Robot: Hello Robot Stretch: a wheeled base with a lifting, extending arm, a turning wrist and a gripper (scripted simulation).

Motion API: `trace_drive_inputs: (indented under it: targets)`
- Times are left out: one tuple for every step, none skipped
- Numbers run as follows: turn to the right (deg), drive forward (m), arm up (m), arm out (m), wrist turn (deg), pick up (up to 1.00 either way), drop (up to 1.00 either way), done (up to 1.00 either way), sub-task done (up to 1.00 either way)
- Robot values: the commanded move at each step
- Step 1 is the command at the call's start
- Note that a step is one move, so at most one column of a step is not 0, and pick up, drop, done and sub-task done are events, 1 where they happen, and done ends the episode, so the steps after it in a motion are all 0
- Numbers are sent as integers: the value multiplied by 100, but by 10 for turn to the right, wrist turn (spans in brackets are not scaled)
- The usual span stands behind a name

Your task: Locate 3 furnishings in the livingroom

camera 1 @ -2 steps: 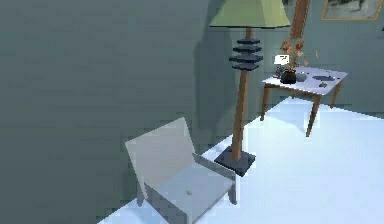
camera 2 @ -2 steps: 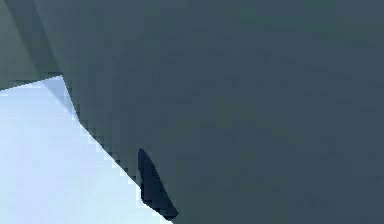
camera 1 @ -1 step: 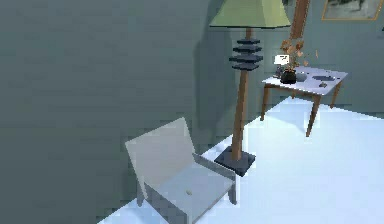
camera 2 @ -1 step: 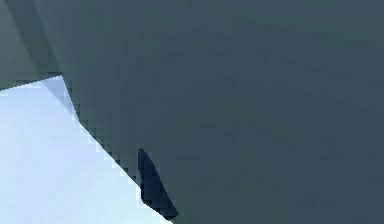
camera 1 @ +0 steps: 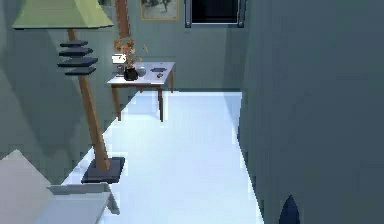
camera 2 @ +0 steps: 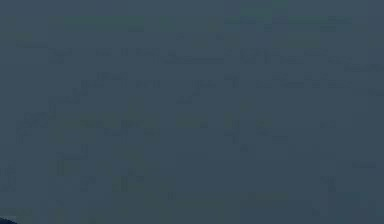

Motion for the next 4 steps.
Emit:
trace_drive_inputs:
  targets:
    - [0,100,0,0,0,0,0,0,0]
    - [330,0,0,0,0,0,0,0,0]
    - [0,5,0,0,0,0,0,0,0]
    - [-450,0,0,0,0,0,0,0,0]
